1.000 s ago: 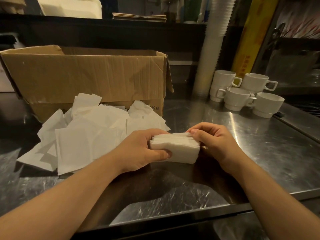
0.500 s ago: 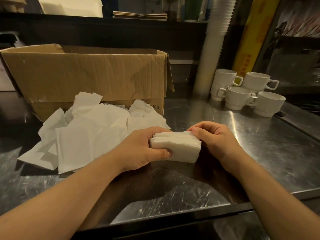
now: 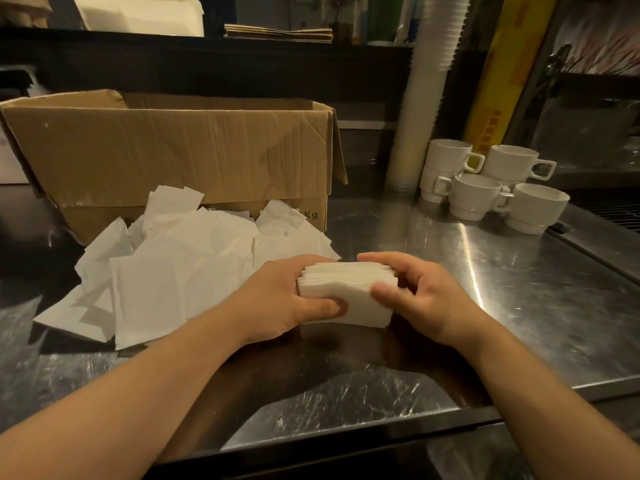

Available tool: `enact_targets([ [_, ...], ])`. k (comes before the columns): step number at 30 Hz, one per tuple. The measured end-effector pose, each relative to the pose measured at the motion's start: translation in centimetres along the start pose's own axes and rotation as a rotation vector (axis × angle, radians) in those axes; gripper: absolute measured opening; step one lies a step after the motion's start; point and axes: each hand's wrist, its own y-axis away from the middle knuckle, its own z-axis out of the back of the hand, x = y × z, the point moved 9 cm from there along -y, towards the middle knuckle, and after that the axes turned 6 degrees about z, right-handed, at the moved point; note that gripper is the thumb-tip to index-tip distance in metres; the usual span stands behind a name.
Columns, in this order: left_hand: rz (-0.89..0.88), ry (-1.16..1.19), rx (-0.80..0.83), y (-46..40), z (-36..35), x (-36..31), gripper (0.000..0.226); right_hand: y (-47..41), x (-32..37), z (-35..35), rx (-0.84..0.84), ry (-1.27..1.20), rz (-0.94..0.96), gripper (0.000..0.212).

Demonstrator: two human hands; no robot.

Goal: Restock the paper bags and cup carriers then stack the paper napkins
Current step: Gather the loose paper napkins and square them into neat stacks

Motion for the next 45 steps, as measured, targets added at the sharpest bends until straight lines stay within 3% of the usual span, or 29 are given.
enact_targets([
  [4,0.001,-0.003,-0.009,0.0,0.1,0.0,0.037,0.1,-0.2,-0.6,0.079,0.020,0.001,0.084],
  [7,0.002,0.016,0.007,0.1,-0.1,-0.2,0.051,0.0,0.2,-0.6,0.080,0.030,0.052,0.092],
  [11,-0.027,0.023,-0.017,0.0,0.1,-0.4,0.046,0.0,1.0,-0.5,0.051,-0.068,0.142,0.104],
  [13,-0.026,0.024,-0.018,-0.1,0.1,-0.3,0.047,-0.1,0.8,-0.6,0.040,-0.052,0.128,0.088],
  [16,-0.009,-0.006,-0.004,0.0,-0.2,-0.2,0.038,-0.5,-0.1,-0.7,0.036,0.083,0.069,0.041],
  [17,0.000,-0.004,-0.003,0.0,-0.2,-0.1,0.036,-0.5,-0.3,-0.7,0.033,0.093,0.057,0.038],
  [30,0.040,-0.086,-0.051,0.0,0.7,0.3,0.027,-0.6,-1.3,-0.7,0.058,0.075,-0.052,0.032],
  [34,0.053,-0.031,-0.058,0.1,0.9,0.0,0.026,-0.8,-0.9,-0.3,0.013,0.029,-0.037,0.031],
  [37,0.056,0.021,-0.077,0.1,1.3,-0.3,0.027,-0.8,-0.6,-0.1,-0.045,-0.128,-0.040,0.033],
  [41,0.096,0.138,-0.078,0.2,2.1,-0.5,0.016,-1.8,0.2,-0.3,-0.003,-0.313,-0.087,0.042],
  [45,0.165,0.274,-0.099,-0.2,4.1,-0.3,0.024,-4.7,1.6,-0.2,0.004,-0.338,-0.115,0.031],
])
